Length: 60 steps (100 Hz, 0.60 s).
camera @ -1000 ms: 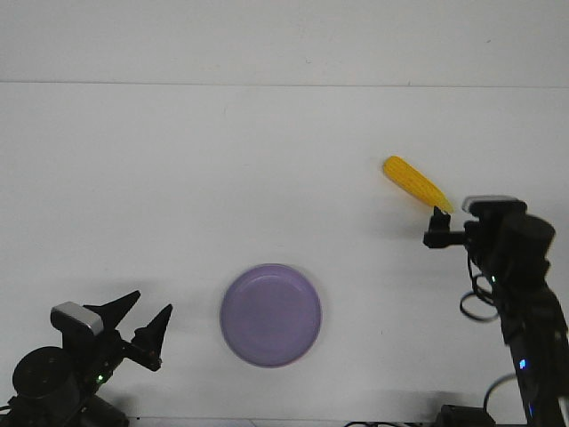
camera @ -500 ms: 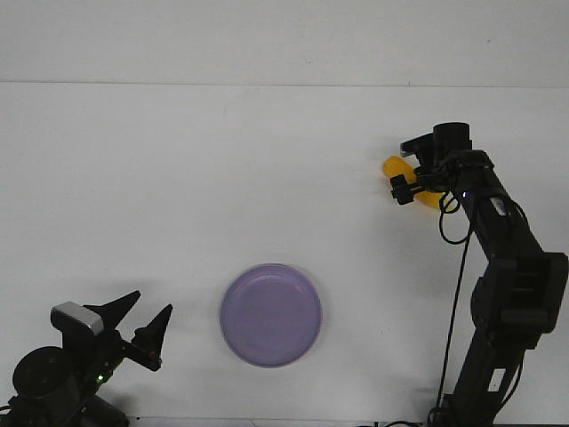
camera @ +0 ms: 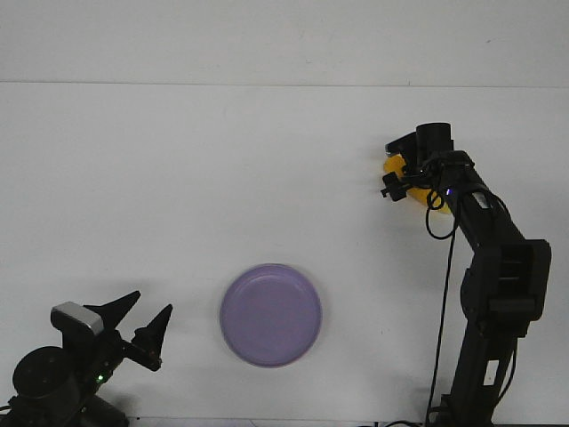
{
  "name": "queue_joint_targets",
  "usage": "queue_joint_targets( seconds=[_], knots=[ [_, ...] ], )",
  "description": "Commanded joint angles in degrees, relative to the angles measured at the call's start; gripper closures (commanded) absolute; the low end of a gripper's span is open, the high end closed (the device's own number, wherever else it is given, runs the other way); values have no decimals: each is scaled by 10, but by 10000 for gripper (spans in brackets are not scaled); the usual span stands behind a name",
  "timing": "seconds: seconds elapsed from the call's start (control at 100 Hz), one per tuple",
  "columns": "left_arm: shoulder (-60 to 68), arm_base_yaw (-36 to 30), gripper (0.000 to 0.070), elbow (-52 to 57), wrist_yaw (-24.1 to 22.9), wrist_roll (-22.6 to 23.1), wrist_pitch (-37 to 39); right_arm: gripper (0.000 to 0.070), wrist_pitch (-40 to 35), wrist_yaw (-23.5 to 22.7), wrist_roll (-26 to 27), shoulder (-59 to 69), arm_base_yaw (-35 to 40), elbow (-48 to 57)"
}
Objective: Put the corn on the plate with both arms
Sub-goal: 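Reach the right gripper to the yellow corn cob and grasp it, then carry the corn with the right gripper over the plate and lower it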
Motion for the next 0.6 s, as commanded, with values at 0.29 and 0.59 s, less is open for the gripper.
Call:
queue_joint_targets(
  seconds=[0.29, 0.59],
  knots=[
    [2, -1, 242, 1, -3, 5, 5, 562, -17, -3, 30, -8, -1, 17],
    [2, -1, 241, 1, -3, 5, 5, 562, -65, -67, 64, -181, 12, 19]
  ],
)
